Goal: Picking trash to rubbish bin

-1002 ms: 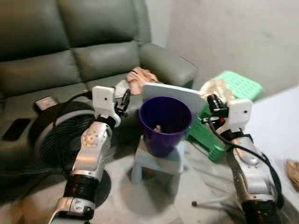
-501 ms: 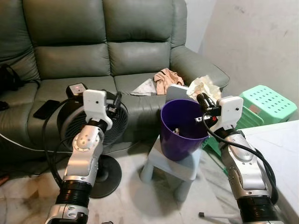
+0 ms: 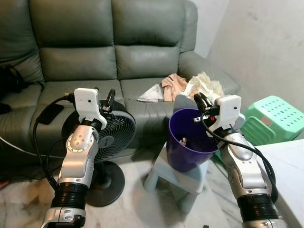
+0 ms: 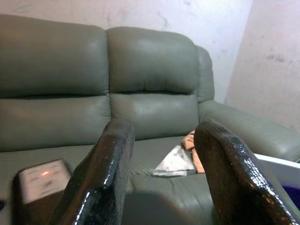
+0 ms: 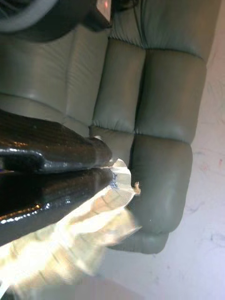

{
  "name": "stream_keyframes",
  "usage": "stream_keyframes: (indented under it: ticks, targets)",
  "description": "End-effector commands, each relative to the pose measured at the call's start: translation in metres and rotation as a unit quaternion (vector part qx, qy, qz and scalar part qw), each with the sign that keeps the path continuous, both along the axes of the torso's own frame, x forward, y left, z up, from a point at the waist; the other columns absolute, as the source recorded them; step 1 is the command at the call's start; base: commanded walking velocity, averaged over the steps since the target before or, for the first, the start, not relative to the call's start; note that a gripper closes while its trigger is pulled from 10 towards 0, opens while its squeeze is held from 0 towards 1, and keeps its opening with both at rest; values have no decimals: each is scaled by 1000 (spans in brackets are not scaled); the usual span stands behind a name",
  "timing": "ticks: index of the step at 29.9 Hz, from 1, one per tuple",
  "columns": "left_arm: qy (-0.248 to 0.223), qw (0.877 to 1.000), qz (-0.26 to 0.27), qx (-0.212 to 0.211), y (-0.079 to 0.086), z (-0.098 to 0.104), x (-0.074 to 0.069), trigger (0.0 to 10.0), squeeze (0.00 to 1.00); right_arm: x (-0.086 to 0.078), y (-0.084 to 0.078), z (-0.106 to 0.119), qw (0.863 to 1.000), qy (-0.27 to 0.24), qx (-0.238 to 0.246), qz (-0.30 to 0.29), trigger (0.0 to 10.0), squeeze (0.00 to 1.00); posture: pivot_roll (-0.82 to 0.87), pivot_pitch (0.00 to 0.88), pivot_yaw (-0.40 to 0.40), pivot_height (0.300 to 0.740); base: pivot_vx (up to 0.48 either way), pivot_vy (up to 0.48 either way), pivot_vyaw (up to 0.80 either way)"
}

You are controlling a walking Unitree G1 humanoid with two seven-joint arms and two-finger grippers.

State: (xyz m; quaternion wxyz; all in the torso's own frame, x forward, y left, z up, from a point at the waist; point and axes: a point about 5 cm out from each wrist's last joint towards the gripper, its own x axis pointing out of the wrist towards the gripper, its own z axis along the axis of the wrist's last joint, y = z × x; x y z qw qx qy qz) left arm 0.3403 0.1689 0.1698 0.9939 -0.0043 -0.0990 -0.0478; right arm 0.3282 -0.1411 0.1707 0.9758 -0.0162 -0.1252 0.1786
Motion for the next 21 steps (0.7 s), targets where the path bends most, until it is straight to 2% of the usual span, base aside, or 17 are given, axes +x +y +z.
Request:
stream_keyframes:
  ticks: [1,11,13,15,21]
  targets:
    - [-6,1000,-19,-2,-14,5,2,10000,0,0,-13,-4,1000,9,1,-19,10000,0,39,47,-129,740,379,0,0]
    - [-2,1000,-16,6,-14,5,2,10000,0,1,-12,-5,1000,16,1,-18,10000,0,41,60,-133,740,365,0,0]
    - [1,1000,-13,14,-14,4,1,10000,0,3,-12,-7,999,25,2,-20,10000,0,41,62,-134,740,0,0,0]
    - [-10,999,-34,8,-21,3,-4,10000,0,7,-9,-12,998,48,-18,-19,10000,0,41,64,-135,740,0,0,0]
    - [-7,998,-59,1,-31,0,-10,10000,0,12,-10,-16,997,65,-29,-22,10000,0,48,77,-145,740,0,0,0]
